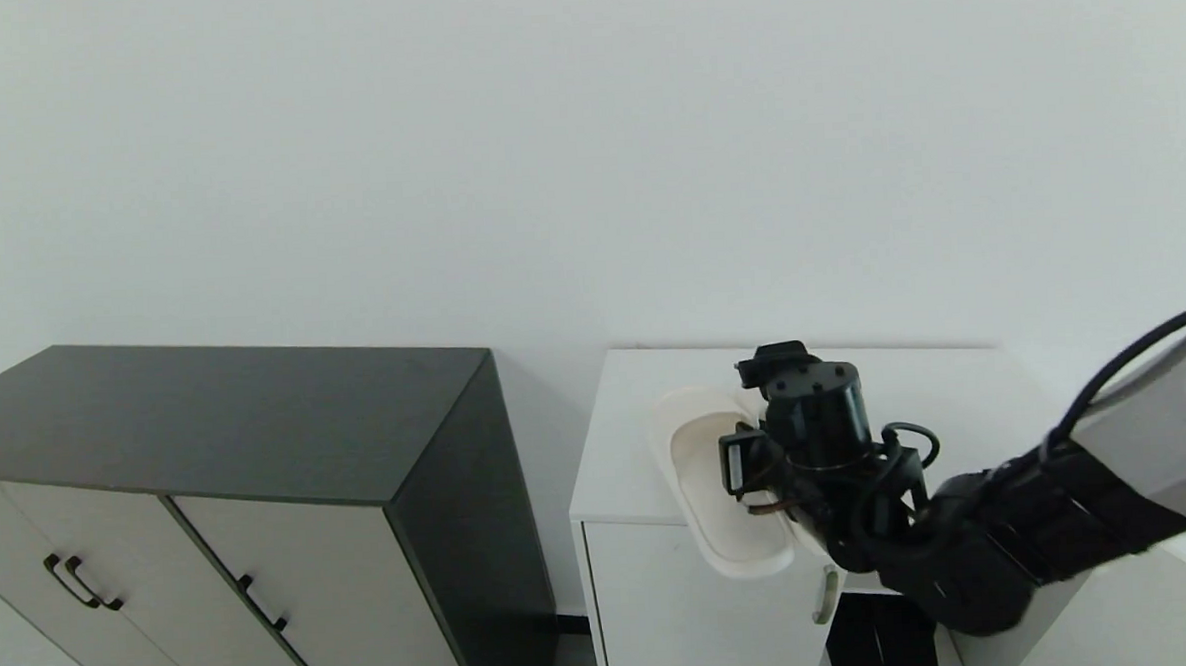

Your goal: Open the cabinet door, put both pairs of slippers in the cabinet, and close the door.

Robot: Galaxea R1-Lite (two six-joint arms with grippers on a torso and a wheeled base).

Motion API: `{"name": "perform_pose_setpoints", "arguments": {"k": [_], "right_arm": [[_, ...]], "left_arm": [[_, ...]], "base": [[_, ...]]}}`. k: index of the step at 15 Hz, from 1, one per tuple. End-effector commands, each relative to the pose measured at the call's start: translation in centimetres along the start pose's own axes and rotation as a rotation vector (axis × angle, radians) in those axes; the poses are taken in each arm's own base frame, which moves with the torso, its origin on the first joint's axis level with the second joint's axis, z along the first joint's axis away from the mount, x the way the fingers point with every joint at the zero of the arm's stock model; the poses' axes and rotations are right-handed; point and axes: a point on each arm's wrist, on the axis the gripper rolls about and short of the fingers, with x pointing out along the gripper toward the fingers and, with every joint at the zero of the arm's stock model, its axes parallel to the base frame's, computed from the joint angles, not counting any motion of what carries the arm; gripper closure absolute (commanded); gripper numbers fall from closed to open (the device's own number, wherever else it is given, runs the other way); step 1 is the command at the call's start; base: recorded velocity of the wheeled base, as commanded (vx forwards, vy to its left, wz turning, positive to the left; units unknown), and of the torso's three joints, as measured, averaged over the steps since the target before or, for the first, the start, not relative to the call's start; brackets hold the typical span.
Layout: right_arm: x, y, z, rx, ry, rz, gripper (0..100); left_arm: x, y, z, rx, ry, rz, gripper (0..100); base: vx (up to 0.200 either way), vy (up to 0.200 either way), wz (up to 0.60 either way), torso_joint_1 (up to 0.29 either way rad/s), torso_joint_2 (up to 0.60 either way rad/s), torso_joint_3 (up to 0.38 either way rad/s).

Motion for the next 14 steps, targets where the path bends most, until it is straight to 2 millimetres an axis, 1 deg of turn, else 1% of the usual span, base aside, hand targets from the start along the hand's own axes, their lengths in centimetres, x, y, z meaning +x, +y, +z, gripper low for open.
{"name": "perform_pose_setpoints", "arguments": {"k": [1,3,6,14], "right_arm": [[-5.5,-0.1,0.3,-0.004,-0.012,0.09,100],[-5.5,0.1,0.3,-0.005,-0.013,0.098,100],[-5.2,0.6,-0.5,-0.021,0.012,0.124,100],[-5.4,0.2,-1.0,-0.004,-0.018,0.129,100]], "left_arm": [[0.0,0.0,0.0,-0.003,0.001,-0.001,100],[0.0,0.0,0.0,-0.003,0.001,-0.001,100],[0.0,0.0,0.0,-0.006,0.001,-0.001,100],[0.0,0.0,0.0,-0.006,0.001,-0.001,100]], "base": [[0.0,0.0,0.0,0.0,0.0,0.0],[0.0,0.0,0.0,0.0,0.0,0.0],[0.0,0.0,0.0,0.0,0.0,0.0],[-0.2,0.0,0.0,0.004,0.0,0.002]]}}
